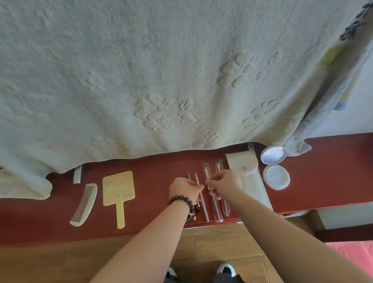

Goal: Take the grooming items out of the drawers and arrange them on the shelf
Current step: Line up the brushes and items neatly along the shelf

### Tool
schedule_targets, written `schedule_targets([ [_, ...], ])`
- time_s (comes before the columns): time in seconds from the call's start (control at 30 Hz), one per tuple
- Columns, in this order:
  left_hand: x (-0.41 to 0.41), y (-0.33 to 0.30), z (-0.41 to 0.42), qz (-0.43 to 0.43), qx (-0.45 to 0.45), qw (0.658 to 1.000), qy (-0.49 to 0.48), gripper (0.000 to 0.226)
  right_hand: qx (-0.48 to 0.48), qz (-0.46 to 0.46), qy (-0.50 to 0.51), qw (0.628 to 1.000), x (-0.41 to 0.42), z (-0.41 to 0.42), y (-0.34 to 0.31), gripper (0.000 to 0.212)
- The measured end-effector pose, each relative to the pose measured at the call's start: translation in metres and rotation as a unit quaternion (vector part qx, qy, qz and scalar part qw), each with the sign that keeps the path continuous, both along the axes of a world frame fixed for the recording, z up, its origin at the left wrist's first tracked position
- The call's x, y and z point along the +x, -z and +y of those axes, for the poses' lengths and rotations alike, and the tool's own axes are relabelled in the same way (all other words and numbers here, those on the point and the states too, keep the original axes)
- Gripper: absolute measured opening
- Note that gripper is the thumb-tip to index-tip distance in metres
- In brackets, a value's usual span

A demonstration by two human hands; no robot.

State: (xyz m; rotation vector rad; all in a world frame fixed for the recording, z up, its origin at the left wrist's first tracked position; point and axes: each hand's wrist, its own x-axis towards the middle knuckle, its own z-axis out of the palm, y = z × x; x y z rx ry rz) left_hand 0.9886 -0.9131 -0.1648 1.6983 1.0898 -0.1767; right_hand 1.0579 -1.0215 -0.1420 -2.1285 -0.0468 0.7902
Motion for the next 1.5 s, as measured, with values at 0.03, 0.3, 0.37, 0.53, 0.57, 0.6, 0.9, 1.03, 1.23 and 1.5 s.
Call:
schedule_targets([
  [0.03, 0.0, 0.0, 0.0, 0.006, 0.022, 1.0, 0.008, 0.01, -0.014, -0.001, -0.009, 1.0, 0.0, 0.002, 0.002, 0.006],
  [0.3, -0.013, -0.01, 0.005, 0.066, 0.211, 0.971, 0.087, 0.022, -0.082, -0.067, -0.05, 0.993, -0.016, 0.021, 0.022, 0.006],
  [0.37, -0.014, -0.008, 0.004, 0.076, 0.246, 0.961, 0.1, 0.021, -0.106, -0.101, -0.072, 0.987, -0.019, 0.025, 0.024, 0.007],
  [0.53, -0.015, -0.003, 0.002, 0.086, 0.317, 0.934, 0.141, 0.026, -0.175, -0.155, -0.131, 0.964, -0.021, 0.026, 0.022, 0.012],
  [0.57, -0.014, -0.002, 0.001, 0.089, 0.33, 0.927, 0.154, 0.027, -0.186, -0.161, -0.137, 0.96, -0.021, 0.026, 0.022, 0.013],
  [0.6, -0.014, 0.0, 0.0, 0.091, 0.342, 0.921, 0.164, 0.028, -0.193, -0.166, -0.141, 0.957, -0.021, 0.026, 0.022, 0.014],
  [0.9, -0.015, 0.003, 0.002, 0.069, 0.353, 0.915, 0.182, 0.028, -0.179, -0.17, -0.132, 0.96, -0.021, 0.023, 0.021, 0.014],
  [1.03, -0.028, 0.001, 0.006, 0.027, 0.344, 0.928, 0.143, 0.022, -0.146, -0.168, -0.106, 0.969, -0.02, 0.02, 0.02, 0.015],
  [1.23, -0.045, 0.003, 0.019, 0.069, 0.321, 0.938, 0.116, 0.036, -0.098, -0.173, -0.093, 0.976, -0.019, 0.013, 0.011, 0.015],
  [1.5, -0.05, -0.004, 0.044, 0.02, 0.19, 0.976, 0.109, 0.017, -0.02, -0.119, -0.076, 0.99, -0.029, 0.011, 0.002, 0.012],
])
